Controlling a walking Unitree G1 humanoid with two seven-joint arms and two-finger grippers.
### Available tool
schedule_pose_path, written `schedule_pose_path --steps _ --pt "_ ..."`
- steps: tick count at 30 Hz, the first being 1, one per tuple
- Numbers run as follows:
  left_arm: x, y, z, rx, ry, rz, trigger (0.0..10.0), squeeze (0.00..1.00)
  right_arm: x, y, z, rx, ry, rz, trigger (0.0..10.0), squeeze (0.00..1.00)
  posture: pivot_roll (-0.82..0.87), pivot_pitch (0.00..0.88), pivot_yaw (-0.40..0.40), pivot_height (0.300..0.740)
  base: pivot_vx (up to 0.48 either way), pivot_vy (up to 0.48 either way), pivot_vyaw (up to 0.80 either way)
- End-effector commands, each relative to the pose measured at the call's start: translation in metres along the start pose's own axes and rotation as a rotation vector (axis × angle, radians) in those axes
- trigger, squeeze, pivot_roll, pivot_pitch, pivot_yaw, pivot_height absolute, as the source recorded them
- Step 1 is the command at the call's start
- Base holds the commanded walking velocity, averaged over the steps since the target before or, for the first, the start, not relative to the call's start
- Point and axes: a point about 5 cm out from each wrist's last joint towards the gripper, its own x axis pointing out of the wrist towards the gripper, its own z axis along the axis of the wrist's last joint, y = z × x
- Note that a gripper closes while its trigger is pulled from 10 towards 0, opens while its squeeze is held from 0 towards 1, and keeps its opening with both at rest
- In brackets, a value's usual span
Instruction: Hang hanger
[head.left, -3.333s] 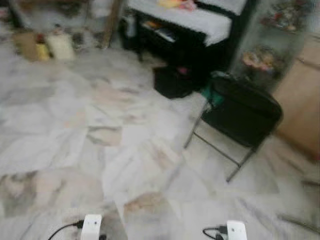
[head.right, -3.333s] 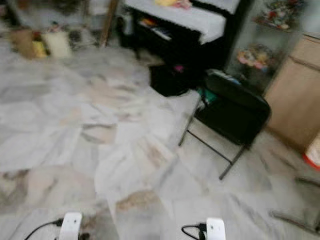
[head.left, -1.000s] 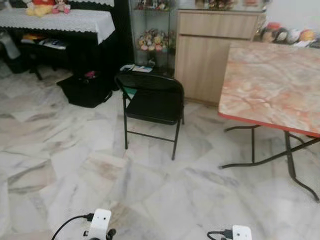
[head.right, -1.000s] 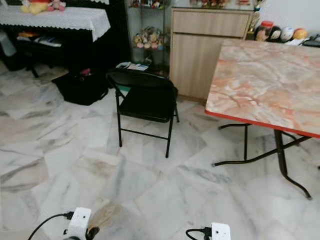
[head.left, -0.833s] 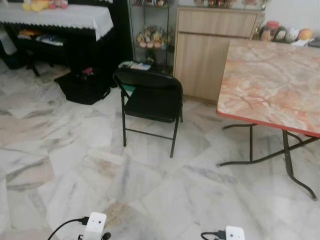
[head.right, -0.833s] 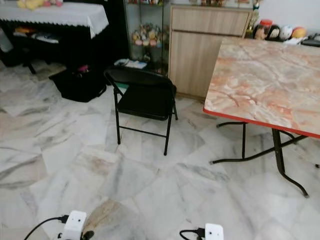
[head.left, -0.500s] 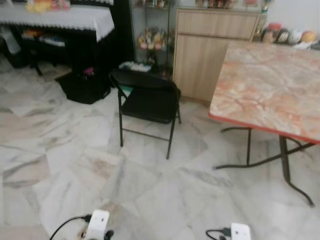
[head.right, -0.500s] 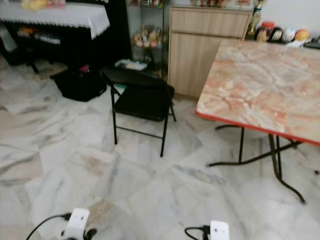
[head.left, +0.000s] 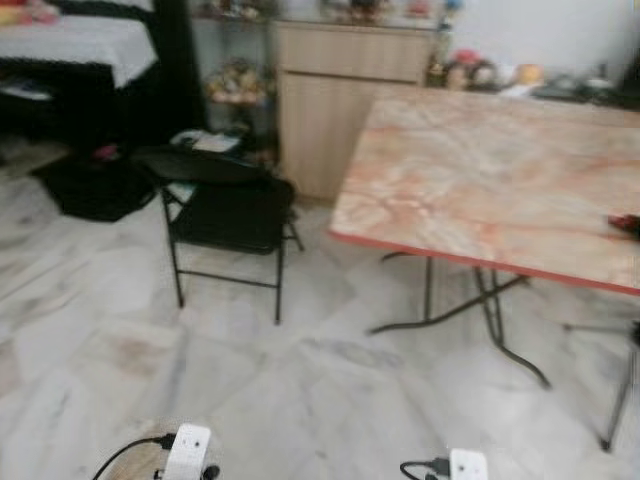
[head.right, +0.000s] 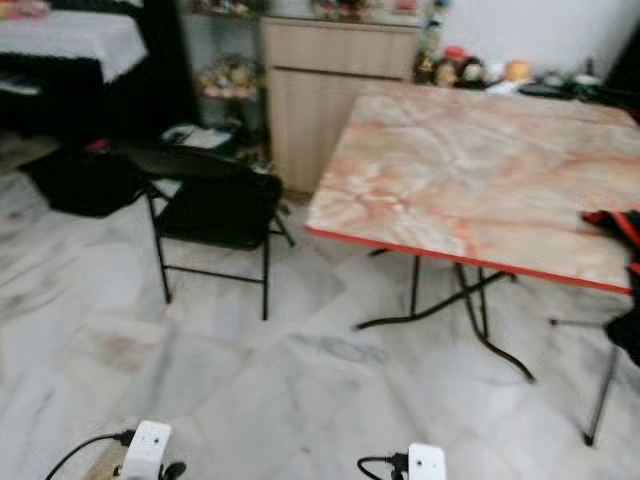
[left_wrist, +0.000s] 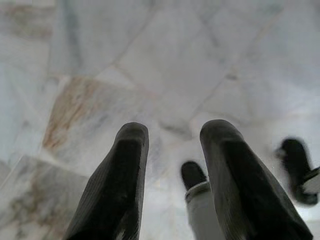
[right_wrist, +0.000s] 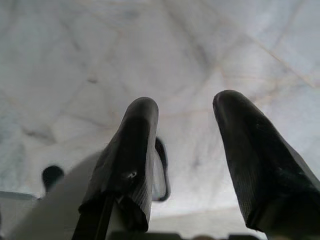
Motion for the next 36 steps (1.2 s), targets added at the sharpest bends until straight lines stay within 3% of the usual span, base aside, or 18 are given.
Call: schedule_pose_path --steps 1,36 --pt "-0.0008 -0.0045 -0.0050 -0.001 0.021 -0.016 10.0 0.00 0.0015 -0.0034 0.0053 -0.005 -0.017 -0.007 10.0 0.00 -0.17 0.000 0.015 0.740 0.000 -0.322 0.00" --pt "-0.0020 -0.0027 -0.0074 0.035 0.022 -0.039 10.0 0.00 0.0002 -0.0009 0.0013 -0.006 -0.006 0.000 10.0 0.00 -0.18 0.000 0.027 0.740 0.000 -0.295 0.00"
